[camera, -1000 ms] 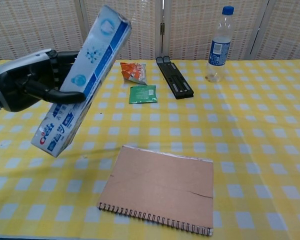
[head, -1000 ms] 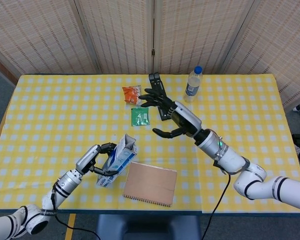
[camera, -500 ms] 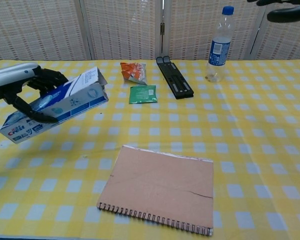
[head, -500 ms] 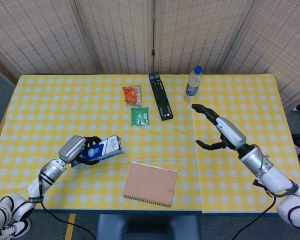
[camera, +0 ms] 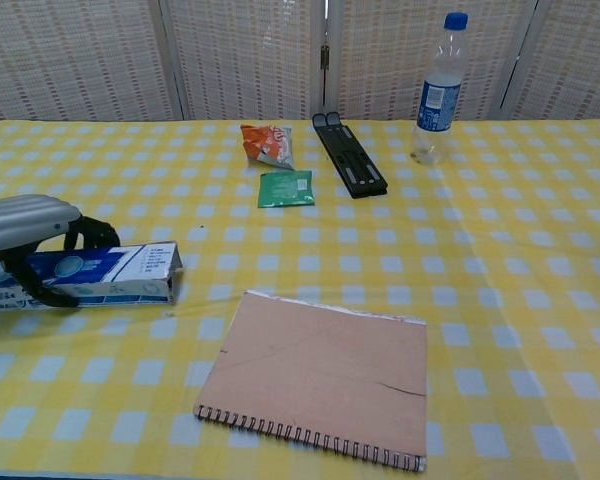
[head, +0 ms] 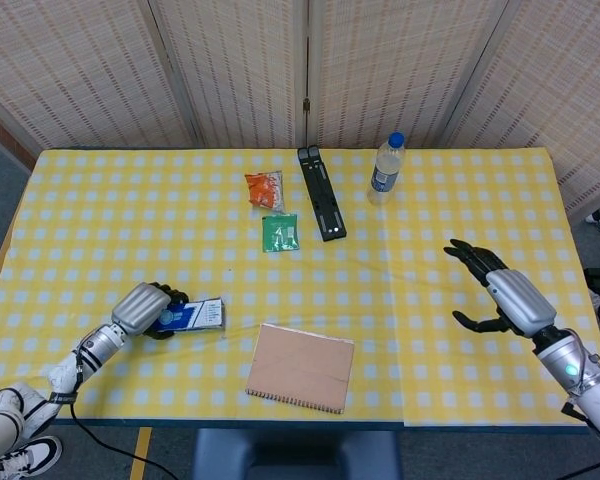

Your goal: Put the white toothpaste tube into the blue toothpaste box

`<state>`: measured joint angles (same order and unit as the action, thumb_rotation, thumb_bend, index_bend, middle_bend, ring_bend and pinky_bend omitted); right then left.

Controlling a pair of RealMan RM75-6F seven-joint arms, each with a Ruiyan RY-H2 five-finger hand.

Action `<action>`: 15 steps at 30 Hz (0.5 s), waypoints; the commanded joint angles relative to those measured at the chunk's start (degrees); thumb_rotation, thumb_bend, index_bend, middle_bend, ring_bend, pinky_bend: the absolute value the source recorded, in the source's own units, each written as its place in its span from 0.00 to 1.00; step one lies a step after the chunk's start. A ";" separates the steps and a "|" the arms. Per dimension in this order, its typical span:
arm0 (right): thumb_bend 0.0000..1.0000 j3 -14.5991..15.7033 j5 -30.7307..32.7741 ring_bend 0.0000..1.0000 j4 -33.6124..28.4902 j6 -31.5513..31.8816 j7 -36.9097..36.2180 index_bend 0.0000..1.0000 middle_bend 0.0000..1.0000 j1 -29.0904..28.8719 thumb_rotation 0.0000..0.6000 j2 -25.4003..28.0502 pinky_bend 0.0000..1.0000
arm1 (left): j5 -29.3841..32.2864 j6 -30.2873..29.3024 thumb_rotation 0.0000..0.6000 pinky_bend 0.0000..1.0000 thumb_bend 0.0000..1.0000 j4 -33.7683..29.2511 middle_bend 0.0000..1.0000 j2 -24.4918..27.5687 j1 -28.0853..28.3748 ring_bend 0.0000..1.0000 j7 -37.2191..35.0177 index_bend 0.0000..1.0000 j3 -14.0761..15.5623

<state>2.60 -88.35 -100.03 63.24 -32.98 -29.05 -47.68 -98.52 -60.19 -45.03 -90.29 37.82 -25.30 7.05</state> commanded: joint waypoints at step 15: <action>0.37 -0.66 1.40 0.00 -0.80 19.25 28.73 0.00 0.00 14.65 1.00 -8.20 0.00 | 8.29 -14.96 1.00 0.00 0.21 -31.45 0.00 19.95 -10.48 0.00 11.83 0.01 -3.74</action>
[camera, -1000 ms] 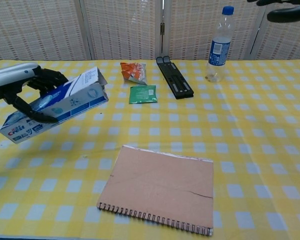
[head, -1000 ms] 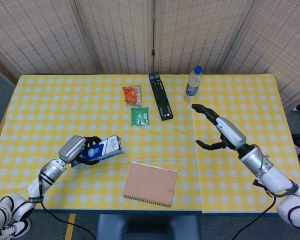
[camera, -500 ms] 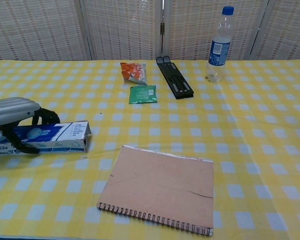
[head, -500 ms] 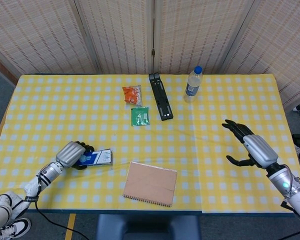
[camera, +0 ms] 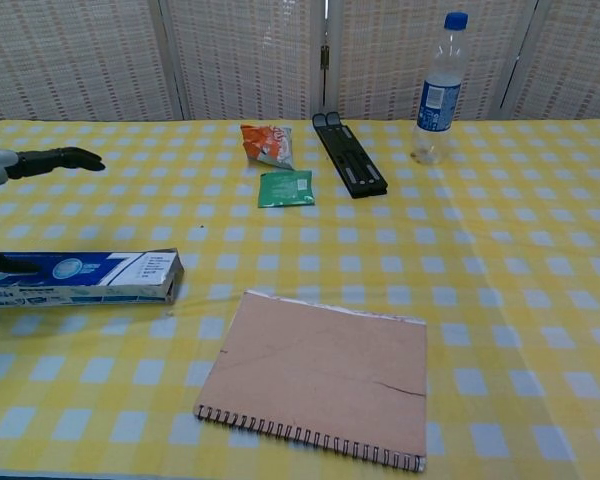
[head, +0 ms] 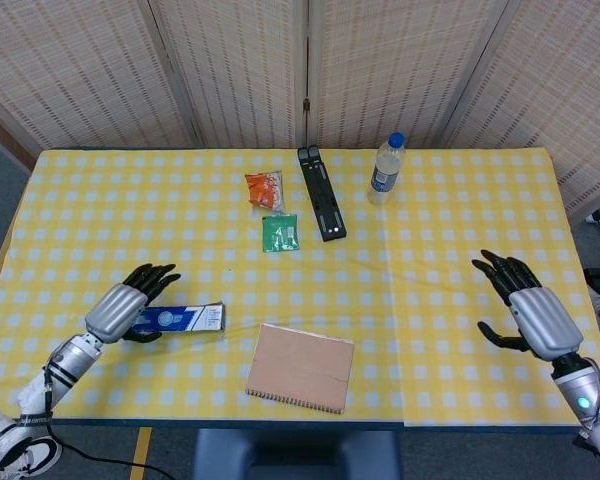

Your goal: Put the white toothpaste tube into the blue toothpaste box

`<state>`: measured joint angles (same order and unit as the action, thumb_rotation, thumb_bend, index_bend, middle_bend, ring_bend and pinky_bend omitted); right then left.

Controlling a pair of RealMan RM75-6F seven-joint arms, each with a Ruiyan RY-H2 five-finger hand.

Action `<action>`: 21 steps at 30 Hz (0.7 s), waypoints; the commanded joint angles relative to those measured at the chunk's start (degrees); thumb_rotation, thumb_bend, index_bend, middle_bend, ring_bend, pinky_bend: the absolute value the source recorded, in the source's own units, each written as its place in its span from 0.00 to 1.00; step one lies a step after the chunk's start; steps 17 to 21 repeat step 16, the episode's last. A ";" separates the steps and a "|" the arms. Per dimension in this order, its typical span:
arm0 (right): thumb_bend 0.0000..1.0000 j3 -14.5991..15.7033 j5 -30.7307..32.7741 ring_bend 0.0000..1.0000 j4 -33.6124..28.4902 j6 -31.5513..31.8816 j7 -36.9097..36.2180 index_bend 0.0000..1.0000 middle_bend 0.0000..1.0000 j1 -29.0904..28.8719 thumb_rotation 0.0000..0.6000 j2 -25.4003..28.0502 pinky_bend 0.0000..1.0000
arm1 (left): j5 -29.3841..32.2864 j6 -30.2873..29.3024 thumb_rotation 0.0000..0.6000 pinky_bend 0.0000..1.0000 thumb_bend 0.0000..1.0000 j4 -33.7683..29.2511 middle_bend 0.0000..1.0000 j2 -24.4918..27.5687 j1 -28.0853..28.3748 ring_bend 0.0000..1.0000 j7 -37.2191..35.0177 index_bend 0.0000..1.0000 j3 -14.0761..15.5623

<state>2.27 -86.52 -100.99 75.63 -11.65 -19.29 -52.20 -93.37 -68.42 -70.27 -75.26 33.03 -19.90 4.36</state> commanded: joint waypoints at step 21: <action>0.37 0.10 -1.62 0.00 3.85 14.90 14.30 0.00 0.00 13.38 1.00 -7.73 0.00 | 11.30 -22.09 1.00 0.00 0.21 -12.47 0.00 4.25 -22.68 0.00 29.92 0.04 -1.50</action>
